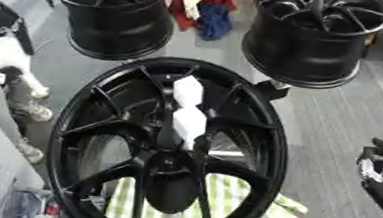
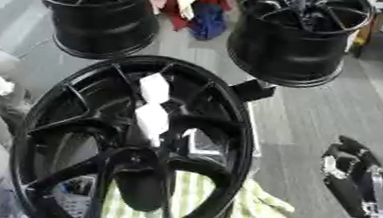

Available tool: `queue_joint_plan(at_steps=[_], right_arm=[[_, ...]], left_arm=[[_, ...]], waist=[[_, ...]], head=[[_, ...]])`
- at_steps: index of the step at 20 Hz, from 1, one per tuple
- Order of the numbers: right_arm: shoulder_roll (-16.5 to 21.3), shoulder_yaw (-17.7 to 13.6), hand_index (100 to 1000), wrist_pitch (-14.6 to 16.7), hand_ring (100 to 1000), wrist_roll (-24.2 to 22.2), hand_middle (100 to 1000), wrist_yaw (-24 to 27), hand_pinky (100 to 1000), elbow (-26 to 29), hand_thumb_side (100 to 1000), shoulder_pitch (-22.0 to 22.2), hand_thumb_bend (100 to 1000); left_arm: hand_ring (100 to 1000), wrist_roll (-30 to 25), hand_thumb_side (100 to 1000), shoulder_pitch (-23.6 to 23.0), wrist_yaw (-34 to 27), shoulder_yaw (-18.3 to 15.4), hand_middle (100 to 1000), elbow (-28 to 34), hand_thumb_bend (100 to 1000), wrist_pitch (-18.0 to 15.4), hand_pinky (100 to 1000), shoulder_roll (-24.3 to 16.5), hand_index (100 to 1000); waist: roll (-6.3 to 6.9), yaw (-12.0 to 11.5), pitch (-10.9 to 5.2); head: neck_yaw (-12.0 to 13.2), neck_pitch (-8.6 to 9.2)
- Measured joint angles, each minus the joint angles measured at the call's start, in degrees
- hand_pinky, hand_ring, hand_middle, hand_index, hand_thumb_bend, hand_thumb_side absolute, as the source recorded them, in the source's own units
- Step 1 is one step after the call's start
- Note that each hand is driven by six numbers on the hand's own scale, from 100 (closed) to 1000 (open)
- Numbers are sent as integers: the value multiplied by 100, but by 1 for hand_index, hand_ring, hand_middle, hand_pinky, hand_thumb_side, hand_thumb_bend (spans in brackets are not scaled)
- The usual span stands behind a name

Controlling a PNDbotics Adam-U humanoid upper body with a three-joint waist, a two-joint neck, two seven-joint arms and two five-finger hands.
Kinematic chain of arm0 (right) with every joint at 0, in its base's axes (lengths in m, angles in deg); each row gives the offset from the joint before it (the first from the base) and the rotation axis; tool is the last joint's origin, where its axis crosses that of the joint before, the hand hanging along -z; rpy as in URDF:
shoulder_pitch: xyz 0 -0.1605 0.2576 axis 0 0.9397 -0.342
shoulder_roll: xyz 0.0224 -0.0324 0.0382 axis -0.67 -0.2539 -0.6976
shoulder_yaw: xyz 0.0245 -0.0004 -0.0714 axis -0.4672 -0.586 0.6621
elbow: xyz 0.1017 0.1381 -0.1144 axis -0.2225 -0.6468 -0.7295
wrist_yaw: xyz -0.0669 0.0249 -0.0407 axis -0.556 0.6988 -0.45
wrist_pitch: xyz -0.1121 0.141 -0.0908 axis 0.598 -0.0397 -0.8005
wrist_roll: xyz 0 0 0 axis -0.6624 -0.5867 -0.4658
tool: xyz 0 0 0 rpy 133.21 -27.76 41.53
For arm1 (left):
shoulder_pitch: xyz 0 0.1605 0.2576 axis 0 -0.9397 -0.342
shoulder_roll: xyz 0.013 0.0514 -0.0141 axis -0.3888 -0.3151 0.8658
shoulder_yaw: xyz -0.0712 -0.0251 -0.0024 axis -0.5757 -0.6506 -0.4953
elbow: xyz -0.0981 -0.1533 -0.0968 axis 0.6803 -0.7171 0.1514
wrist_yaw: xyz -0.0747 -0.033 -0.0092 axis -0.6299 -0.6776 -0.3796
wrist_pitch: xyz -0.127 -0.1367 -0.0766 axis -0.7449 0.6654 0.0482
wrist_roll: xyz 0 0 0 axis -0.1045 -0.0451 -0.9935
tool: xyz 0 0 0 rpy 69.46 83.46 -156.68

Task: Pull the pin out of the wheel hub.

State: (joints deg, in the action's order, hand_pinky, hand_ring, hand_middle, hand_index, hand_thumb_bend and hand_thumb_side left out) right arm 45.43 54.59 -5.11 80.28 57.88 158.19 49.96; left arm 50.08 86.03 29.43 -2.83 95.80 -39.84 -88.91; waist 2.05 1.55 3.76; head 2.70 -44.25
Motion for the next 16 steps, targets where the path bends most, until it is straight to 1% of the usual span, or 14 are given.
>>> queue_joint_plan(at_steps=[3,4,5,6,8,9,10,12,13,14,15,16], right_arm=[[-1,-2,809,-3,613,11,680,0,717,0,318,2,100],[-1,-2,809,-4,613,13,680,0,717,0,318,3,100],[-1,-3,809,-6,613,15,680,0,717,0,318,4,100],[-2,-4,809,-9,613,19,680,0,717,1,318,5,100],[-2,-19,809,-12,613,24,680,0,717,1,318,6,100],[-2,-26,809,-11,613,26,680,0,717,1,318,7,100],[-2,-34,809,-10,613,28,680,0,717,1,318,8,100],[-3,-34,809,-8,614,30,680,0,717,1,319,8,100],[-3,-34,809,-8,614,31,680,0,717,1,319,8,100],[-3,-34,809,-8,613,31,680,0,717,1,319,8,100],[-3,-34,809,-7,613,31,680,0,717,2,319,9,100],[-4,-34,809,-7,614,32,680,0,717,2,319,9,100]], left_arm=[[404,309,100,-247,459,-213,530,-792,100,76,540,112,738],[518,412,131,-302,607,-267,625,-1046,138,99,630,164,801],[593,508,148,-359,744,-317,694,-1296,186,128,684,223,831],[667,605,208,-413,869,-369,762,-1543,285,154,735,287,868],[766,797,362,-501,1065,-464,856,-1934,489,187,809,421,917],[785,901,409,-534,1118,-512,881,-2081,546,200,828,479,930],[797,1015,440,-563,1153,-559,897,-2201,580,209,838,529,936],[804,1282,473,-622,1171,-650,910,-2361,613,217,844,609,939],[804,1427,475,-647,1160,-692,911,-2414,614,219,843,644,939],[775,1568,470,-672,1130,-731,884,-2446,597,219,816,675,925],[767,1712,465,-693,1079,-771,875,-2451,587,215,810,707,921],[730,1861,432,-715,1013,-818,829,-2441,515,208,778,745,898]], waist=[[-22,-13,1],[-33,-14,2],[-43,-14,4],[-57,-14,6],[-76,-16,13],[-78,-19,13],[-78,-26,13],[-78,-42,13],[-80,-46,13],[-81,-48,13],[-84,-53,13],[-89,-57,13]], head=[[-11,0],[-13,0],[-15,0],[-18,0],[-22,0],[-27,0],[-34,0],[-38,0],[-40,0],[-42,0],[-44,0],[-46,0]])
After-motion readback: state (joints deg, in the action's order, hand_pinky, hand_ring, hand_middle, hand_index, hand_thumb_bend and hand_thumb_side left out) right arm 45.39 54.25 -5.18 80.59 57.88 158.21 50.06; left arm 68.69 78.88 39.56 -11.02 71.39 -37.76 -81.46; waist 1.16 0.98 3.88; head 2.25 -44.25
